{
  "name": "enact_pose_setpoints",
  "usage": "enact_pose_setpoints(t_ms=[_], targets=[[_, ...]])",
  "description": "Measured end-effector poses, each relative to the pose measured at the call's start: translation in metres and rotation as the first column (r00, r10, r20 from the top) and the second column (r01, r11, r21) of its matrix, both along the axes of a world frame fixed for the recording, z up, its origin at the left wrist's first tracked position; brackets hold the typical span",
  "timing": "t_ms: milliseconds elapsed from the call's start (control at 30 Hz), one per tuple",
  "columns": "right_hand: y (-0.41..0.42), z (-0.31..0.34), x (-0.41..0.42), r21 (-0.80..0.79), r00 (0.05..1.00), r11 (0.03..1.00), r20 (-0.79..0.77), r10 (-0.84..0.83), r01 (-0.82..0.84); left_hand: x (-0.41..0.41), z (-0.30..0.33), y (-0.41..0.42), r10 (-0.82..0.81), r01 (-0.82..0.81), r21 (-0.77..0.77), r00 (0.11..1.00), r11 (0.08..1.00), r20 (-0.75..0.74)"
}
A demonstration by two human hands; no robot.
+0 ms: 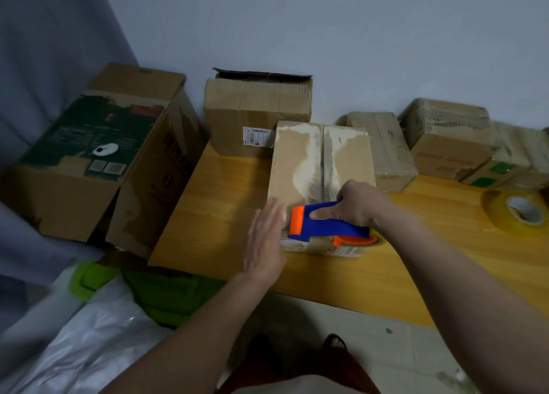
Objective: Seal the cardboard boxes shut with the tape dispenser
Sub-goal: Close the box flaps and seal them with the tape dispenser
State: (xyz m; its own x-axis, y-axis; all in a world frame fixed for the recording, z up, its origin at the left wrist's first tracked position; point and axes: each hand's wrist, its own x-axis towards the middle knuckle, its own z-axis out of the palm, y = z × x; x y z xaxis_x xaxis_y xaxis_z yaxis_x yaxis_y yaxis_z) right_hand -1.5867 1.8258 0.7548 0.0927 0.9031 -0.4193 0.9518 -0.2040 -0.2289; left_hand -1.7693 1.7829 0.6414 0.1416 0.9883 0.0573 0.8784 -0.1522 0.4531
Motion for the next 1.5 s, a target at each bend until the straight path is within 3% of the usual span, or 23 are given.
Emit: enact_pose_setpoints(t_ms=[33,100,300,467,700,833,900,1033,1267,1500], targets=[[0.000,0.000,0.000,0.015,1.000,1.000,0.013,0.005,-0.005,-0.003,-0.002,0.000,-0.151,0.150,-0.022,0.982,0.988,-0.110],[-0.001,-0.001,0.001,0.039,0.999,0.999,0.035,0.023,-0.024,-0.008,-0.007,-0.005,-0.227,0.215,-0.081,0.954,0.973,-0.195],[-0.010,-0.003,0.028,0.011,0.999,0.999,0.014,0.033,-0.034,-0.010,-0.008,-0.006,-0.235,0.220,-0.086,0.934,0.972,-0.268],[-0.028,0.007,0.107,-0.093,0.995,0.991,0.027,-0.092,0.095,-0.007,-0.008,-0.010,-0.193,0.176,-0.080,0.927,0.981,-0.321],[-0.024,0.002,0.117,-0.024,0.995,0.998,0.076,-0.063,0.065,0.028,0.005,-0.017,-0.088,0.057,-0.091,0.918,0.994,-0.388],[-0.028,0.000,0.121,-0.038,0.997,0.997,0.050,-0.064,0.066,0.071,0.010,-0.022,-0.359,0.357,-0.076,0.858,0.931,-0.367],[-0.028,-0.002,0.122,-0.026,0.997,0.998,0.036,-0.064,0.065,0.083,0.007,-0.021,-0.413,0.419,-0.067,0.834,0.906,-0.365],[-0.026,-0.002,0.124,-0.018,0.997,0.997,-0.015,-0.073,0.072,0.083,0.002,-0.021,-0.406,0.421,-0.058,0.815,0.905,-0.413],[-0.038,-0.018,0.147,-0.126,0.963,0.988,-0.245,-0.113,0.084,0.084,-0.005,-0.022,-0.370,0.410,-0.016,0.805,0.912,-0.464],[-0.050,-0.011,0.228,-0.134,0.963,0.969,-0.146,-0.225,0.207,0.091,-0.003,-0.026,-0.313,0.342,-0.029,0.819,0.939,-0.481]])
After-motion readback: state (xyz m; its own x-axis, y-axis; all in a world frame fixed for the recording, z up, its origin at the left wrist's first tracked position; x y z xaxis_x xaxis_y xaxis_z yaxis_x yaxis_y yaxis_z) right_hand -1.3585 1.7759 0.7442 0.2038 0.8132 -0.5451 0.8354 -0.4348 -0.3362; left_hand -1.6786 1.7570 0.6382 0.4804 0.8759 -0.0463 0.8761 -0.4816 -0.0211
